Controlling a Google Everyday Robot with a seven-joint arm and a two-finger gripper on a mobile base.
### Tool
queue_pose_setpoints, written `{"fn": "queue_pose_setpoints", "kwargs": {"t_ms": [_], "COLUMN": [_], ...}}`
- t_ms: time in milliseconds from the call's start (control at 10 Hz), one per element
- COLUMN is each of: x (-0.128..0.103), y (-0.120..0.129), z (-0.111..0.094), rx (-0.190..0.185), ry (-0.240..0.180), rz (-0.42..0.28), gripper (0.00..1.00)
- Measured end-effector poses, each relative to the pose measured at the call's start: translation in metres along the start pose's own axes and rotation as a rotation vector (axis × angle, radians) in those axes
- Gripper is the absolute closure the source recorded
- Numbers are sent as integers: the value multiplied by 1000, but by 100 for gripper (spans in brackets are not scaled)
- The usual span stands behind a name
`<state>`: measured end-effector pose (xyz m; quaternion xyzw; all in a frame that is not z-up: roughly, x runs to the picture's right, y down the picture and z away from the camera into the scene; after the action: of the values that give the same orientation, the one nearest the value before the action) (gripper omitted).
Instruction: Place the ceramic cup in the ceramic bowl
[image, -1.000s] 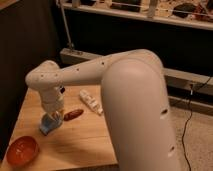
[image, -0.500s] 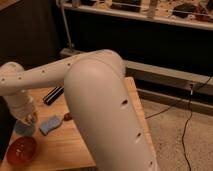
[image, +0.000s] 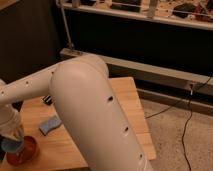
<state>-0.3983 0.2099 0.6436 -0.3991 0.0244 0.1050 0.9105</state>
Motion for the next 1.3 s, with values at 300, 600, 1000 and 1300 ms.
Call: {"fn": "queue_pose_setpoints", "kwargs": {"t_ms": [300, 600, 1000, 1300], "x": [-4, -9, -25, -31], "y": [-2, -15, 1, 3], "z": [37, 81, 108, 95], "rx": [47, 111, 111, 121], "ry": [-22, 17, 72, 81], "rz": [-119, -121, -125, -126], "gripper": [74, 44, 20, 20]}}
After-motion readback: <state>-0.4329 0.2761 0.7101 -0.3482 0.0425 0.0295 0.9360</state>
